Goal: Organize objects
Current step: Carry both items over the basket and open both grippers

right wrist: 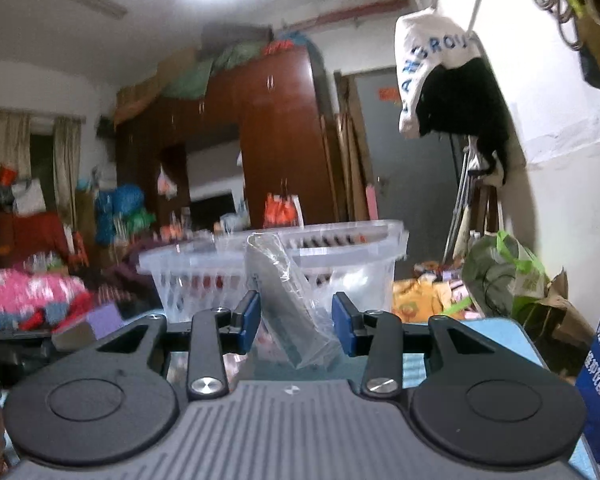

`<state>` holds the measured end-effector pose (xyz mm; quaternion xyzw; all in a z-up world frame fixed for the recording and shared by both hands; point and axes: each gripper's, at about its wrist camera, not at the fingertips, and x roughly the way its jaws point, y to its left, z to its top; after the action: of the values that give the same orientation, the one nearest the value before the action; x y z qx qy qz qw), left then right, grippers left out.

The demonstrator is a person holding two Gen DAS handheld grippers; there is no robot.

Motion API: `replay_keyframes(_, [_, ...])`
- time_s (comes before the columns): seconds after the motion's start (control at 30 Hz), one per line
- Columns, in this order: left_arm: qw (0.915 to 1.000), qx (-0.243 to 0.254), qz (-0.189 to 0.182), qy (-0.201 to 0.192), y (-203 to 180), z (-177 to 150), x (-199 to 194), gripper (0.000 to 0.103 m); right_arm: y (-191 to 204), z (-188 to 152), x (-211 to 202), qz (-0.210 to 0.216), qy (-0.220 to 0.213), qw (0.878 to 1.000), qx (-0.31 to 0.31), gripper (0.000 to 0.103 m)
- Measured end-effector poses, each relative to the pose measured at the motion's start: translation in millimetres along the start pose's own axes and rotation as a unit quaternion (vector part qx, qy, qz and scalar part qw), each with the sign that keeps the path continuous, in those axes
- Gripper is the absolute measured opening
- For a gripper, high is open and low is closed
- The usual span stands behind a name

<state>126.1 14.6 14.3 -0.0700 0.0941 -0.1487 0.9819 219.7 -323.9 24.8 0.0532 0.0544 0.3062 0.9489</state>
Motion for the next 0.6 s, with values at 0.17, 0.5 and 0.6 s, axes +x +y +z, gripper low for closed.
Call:
replay_keyframes(0.17, [0.998, 0.052, 0.029, -0.019, -10.1, 77.6, 26.2, 0.068, 13.4, 49.9, 13.8, -0.022, -0.002, 0.999, -0.025, 0.043])
replay_keyframes(0.5, [0.9891, 0.007, 0.094, 0.113, 9.6, 124.7, 154.0, 0.078, 6.8, 93.7, 128.7, -0.098, 0.133, 0.984, -0.074, 0.068])
replay_keyframes(0.6, [0.9892, 0.014, 0.091, 0.114, 8.5, 123.2, 143.3, 0.083, 4.9, 90.8, 116.4, -0.105, 0.119, 0.985, -0.063, 0.089])
